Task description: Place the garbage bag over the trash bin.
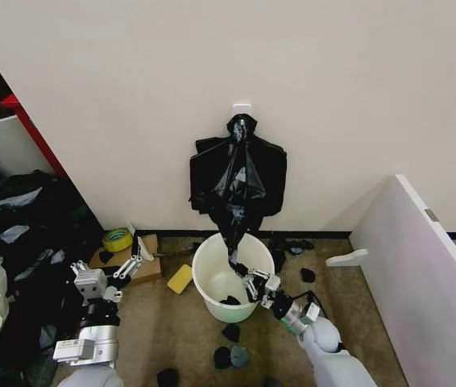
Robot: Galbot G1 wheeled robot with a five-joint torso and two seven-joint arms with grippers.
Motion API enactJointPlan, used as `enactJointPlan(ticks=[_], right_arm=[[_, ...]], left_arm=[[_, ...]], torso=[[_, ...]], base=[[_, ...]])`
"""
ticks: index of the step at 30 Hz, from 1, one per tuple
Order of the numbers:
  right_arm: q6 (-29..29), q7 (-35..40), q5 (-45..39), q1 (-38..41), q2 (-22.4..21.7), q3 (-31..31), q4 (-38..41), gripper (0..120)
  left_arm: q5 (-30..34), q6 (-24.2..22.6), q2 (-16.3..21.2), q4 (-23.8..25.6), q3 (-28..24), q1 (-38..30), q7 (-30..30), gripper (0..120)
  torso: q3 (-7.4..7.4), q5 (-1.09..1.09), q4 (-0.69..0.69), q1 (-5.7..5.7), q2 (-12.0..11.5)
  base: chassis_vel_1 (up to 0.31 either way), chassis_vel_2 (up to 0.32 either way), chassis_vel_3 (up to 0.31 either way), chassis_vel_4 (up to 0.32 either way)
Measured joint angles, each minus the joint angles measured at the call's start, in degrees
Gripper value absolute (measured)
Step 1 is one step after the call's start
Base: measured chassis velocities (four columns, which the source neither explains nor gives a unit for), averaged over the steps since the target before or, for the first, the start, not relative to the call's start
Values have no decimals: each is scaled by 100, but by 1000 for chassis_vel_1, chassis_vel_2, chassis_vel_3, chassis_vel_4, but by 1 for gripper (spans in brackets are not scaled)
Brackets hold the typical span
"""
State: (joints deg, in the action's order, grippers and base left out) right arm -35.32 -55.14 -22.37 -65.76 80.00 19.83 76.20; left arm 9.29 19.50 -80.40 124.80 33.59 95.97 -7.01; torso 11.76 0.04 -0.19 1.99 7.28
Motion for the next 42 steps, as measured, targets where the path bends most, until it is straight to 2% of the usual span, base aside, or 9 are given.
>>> enactJointPlan(ticks=[8,10,14,21,26,31,34,37,42], right_arm=[[-98,572,5,19,8,-55,29,0],[-266,1382,-15,1,-2,-214,191,0],[-435,1907,-96,-154,-162,-339,564,16],[-782,1920,441,-497,-536,-40,888,40],[-837,3148,1457,-713,-710,202,1185,58],[-514,4443,1893,-801,-791,206,1751,78],[-289,4749,1925,-732,-836,174,2018,88],[7,4878,1994,-521,-970,176,2276,97],[401,4775,2170,-222,-1310,151,2416,100]], left_arm=[[-7,0,-13,12,1,11,-1,100],[-9,0,-16,22,7,19,-2,100],[-9,-1,-15,24,15,20,-9,100],[-9,-2,-22,13,6,1,-12,100],[-9,-4,-20,-6,4,-12,-13,100],[-9,-8,-18,-31,-4,-25,-15,100],[-9,-9,-16,-38,-4,-27,-16,100],[-9,-10,-10,-45,0,-26,-17,100],[-10,-11,0,-46,20,-23,-26,100]], torso=[[0,0,0,0,-1],[0,0,1,0,-1],[0,0,1,0,-1],[0,0,0,0,-1],[0,0,0,0,-1],[0,0,1,0,-1],[0,1,0,0,-1],[0,0,1,0,0],[0,-1,1,0,0]], base=[[0,0,0,0],[0,0,0,0],[0,0,0,0],[0,0,0,0],[0,0,0,0],[0,0,0,0],[0,0,0,0],[0,0,0,0],[0,0,0,0]])
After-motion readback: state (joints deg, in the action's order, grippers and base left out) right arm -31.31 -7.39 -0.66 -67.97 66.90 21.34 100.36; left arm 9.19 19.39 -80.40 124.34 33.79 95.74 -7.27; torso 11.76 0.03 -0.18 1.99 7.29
